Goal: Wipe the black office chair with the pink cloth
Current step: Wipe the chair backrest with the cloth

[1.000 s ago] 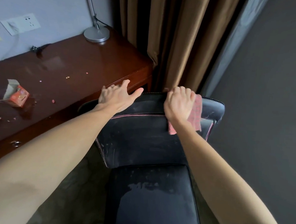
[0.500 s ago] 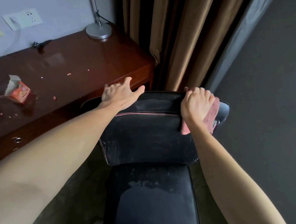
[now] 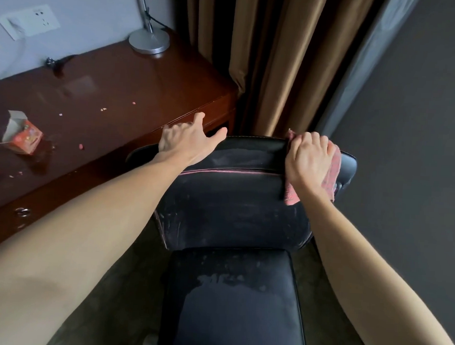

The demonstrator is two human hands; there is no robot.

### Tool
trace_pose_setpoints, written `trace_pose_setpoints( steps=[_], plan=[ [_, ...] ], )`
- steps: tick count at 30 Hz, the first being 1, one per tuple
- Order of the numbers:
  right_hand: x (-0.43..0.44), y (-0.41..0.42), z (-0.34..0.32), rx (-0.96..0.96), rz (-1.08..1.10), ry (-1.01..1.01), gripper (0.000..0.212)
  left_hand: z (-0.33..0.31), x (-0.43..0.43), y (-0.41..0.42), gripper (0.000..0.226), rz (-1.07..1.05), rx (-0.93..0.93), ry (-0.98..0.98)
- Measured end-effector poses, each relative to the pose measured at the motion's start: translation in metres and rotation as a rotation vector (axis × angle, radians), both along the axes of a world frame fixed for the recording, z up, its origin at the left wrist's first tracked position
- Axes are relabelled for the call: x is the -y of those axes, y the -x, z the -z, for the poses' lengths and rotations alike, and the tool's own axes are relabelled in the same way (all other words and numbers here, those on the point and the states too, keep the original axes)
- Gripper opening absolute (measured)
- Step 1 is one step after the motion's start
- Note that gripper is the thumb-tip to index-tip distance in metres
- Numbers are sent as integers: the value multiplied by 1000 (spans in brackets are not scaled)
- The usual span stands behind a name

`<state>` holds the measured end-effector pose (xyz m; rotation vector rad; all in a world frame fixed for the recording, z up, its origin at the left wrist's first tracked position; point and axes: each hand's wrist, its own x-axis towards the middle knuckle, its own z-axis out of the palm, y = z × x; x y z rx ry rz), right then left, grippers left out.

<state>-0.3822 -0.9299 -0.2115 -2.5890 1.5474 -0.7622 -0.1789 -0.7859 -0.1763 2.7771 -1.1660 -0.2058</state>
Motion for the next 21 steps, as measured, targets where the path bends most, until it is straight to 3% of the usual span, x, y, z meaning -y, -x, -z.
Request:
trace_pose_setpoints(
  steps=[3,8,14,21],
  plan=[
    [-20,-33,-2,41,42,-13,38,2,-1,-3,82,2,0,-24],
    [-53,-67,-2,30,-82,40,39,1,-4,-7,85,6,-10,-25],
    [-29,-31,0,32,-196,102,32,-1,-4,-3,89,-2,-20,14],
    [12,32,-5,6,-50,-45,42,-2,-2,2,87,2,-6,-16]
  ],
)
